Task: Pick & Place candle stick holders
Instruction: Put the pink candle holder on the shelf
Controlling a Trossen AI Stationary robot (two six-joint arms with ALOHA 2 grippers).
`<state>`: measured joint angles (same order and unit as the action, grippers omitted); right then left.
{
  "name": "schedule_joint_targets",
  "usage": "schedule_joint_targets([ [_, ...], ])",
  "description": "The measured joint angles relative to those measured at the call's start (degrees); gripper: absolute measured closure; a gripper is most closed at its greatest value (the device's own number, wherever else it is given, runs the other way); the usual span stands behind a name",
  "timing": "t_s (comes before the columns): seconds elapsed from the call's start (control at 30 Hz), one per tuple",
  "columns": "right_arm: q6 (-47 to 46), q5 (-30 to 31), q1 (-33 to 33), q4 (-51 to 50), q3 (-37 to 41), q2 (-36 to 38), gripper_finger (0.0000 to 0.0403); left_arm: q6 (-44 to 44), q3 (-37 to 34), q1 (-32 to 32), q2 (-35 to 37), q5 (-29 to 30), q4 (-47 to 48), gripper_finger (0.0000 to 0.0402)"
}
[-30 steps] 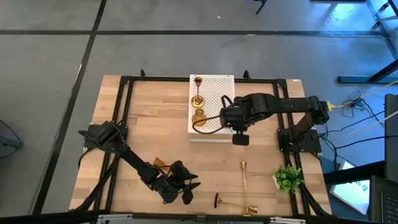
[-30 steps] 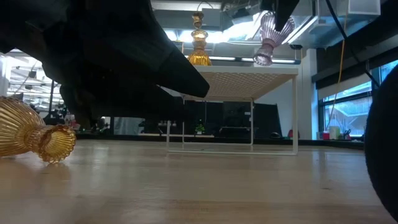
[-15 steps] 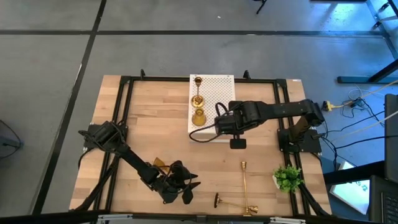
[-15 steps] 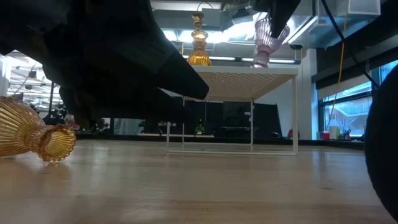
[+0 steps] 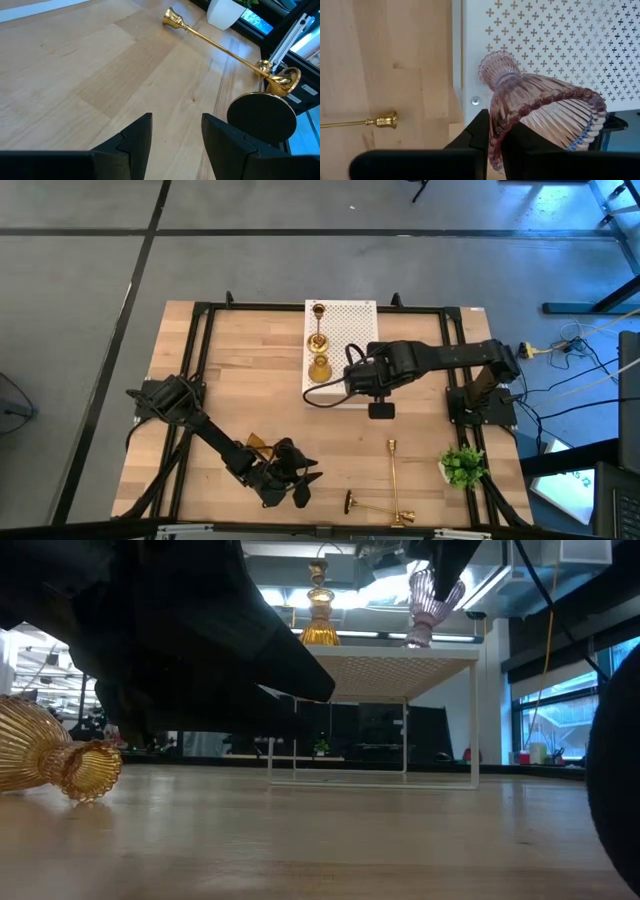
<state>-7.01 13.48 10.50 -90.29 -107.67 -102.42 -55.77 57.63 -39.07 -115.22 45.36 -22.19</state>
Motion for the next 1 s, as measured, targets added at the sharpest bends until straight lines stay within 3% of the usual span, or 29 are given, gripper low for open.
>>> schedule_joint_targets([
  [0.37,1.5,1.2,-0.4,0.3,-2.6,0.0,0.0359,0.0,0.0,-0.1,0.0,0.0,0.0,0.0236],
  [0.6,3.4,5.9,-0.9,0.3,-2.6,0.0,0.036,0.0,0.0,-0.3,-0.1,0.2,0.0,0.0236],
  [1.0,2.8,5.9,-0.9,0.3,-2.7,0.1,0.036,0.0,0.0,-0.3,-0.1,0.2,0.0,0.0236],
])
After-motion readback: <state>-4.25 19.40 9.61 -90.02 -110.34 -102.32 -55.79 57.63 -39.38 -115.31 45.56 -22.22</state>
